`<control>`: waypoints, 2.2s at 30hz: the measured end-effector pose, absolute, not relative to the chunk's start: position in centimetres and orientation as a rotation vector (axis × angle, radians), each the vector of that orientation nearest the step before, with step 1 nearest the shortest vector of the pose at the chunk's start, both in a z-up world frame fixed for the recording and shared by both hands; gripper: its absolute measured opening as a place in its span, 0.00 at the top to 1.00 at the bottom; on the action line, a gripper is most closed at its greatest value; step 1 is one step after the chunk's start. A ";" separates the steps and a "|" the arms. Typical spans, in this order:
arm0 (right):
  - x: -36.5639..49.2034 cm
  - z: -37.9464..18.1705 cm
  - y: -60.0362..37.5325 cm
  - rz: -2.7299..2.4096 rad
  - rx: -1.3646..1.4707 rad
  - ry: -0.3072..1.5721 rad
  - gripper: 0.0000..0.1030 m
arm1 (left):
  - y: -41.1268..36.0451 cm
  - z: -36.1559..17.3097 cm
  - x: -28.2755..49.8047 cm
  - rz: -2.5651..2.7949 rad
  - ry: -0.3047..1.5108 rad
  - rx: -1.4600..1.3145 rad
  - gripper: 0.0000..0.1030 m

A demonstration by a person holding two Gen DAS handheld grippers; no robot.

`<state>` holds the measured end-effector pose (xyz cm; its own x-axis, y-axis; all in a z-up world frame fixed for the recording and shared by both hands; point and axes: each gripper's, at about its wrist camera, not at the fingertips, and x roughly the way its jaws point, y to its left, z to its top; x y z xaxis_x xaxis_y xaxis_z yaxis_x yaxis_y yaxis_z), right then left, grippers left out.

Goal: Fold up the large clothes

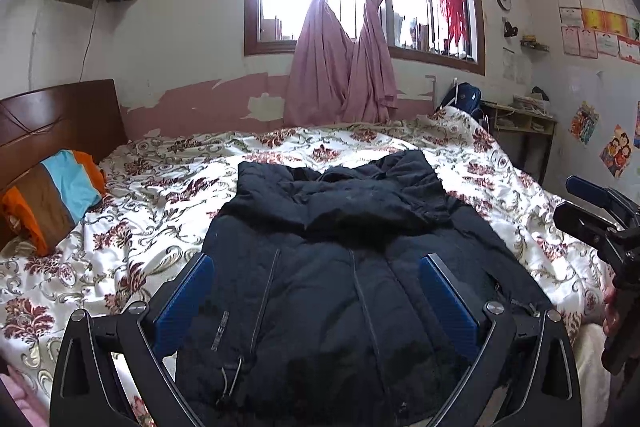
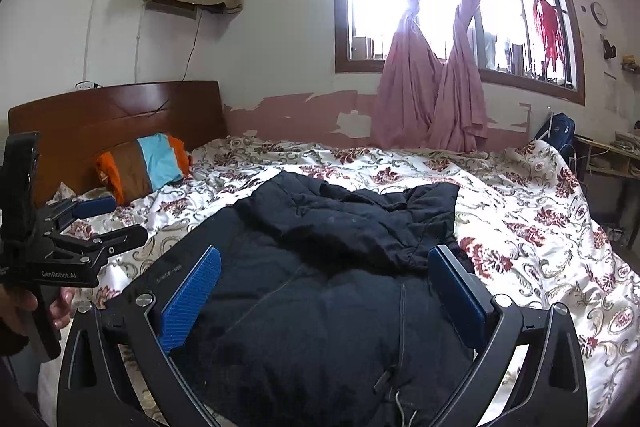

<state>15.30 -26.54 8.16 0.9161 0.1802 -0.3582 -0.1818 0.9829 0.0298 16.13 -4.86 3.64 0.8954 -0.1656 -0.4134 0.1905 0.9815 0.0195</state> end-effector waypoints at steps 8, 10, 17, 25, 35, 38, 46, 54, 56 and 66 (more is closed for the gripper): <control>13.9 5.8 -26.6 0.159 0.005 0.415 0.02 | -3.9 0.6 16.1 -0.178 0.531 0.029 0.00; 13.7 5.2 -26.6 0.155 0.018 0.429 0.02 | -3.8 0.0 16.0 -0.176 0.540 0.017 0.00; 13.6 2.5 -26.3 0.151 0.012 0.482 0.02 | -3.8 -2.1 15.3 -0.171 0.584 0.020 0.00; 13.3 0.1 -26.6 0.126 -0.016 0.542 0.02 | -3.2 -3.5 15.7 -0.156 0.621 0.024 0.00; 12.8 -1.4 -26.5 0.140 -0.048 0.574 0.02 | -1.6 -5.1 15.8 -0.149 0.656 0.011 0.00; 12.8 -1.8 -26.4 0.140 -0.080 0.597 0.02 | -1.1 -5.4 15.3 -0.171 0.650 0.029 0.00; 12.7 -3.4 -26.3 0.105 -0.138 0.660 0.02 | 0.1 -7.1 13.4 -0.183 0.636 0.179 0.00; 12.7 -4.7 -26.0 0.088 -0.165 0.714 0.02 | 0.1 -10.5 12.2 -0.210 0.699 0.324 0.00; 12.7 -4.8 -25.9 0.088 -0.162 0.719 0.02 | 0.0 -11.2 12.2 -0.202 0.711 0.358 0.00; 12.8 -5.4 -25.5 0.087 -0.171 0.740 0.02 | -1.7 -13.9 13.3 -0.098 0.779 0.521 0.00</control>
